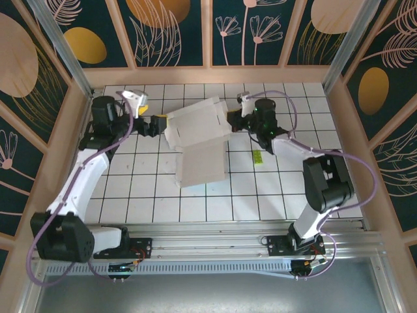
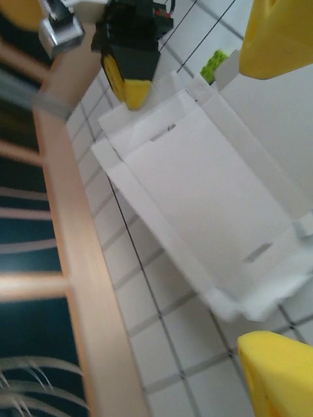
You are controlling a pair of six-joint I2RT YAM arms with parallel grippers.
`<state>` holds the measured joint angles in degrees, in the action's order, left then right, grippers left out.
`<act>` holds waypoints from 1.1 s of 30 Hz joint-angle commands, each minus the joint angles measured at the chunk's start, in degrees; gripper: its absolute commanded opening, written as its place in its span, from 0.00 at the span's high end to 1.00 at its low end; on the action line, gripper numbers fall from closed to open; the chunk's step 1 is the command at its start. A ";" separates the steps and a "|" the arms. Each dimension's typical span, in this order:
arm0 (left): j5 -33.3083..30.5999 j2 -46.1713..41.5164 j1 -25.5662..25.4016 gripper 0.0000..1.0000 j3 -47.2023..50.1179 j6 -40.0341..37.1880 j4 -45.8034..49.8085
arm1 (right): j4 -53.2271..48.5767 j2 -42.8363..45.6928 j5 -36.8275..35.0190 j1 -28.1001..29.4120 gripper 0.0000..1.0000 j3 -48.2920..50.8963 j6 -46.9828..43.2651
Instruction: Fold the paper box
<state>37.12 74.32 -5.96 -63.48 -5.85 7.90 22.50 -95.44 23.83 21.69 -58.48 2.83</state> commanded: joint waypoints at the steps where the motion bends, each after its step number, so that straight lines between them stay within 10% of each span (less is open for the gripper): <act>1: 13.54 6.61 -1.58 0.02 -6.18 -23.46 5.68 | 8.11 4.80 4.13 -0.22 1.00 6.19 -8.48; 4: 10.53 12.67 -4.06 0.01 -10.96 -40.34 11.50 | 7.96 6.77 5.42 -0.49 1.00 8.09 -11.23; 13: 10.31 35.75 -5.85 0.06 -32.98 -57.36 36.04 | 7.25 9.06 6.66 -0.59 1.00 8.32 -13.70; 33: 0.70 36.61 -6.08 0.65 -27.84 -41.86 22.54 | 5.89 6.08 5.56 -1.40 1.00 6.80 -14.17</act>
<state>39.24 113.67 -11.81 -91.92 -48.69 32.05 27.64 -88.92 29.76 20.69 -50.61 -10.22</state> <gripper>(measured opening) 0.351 0.053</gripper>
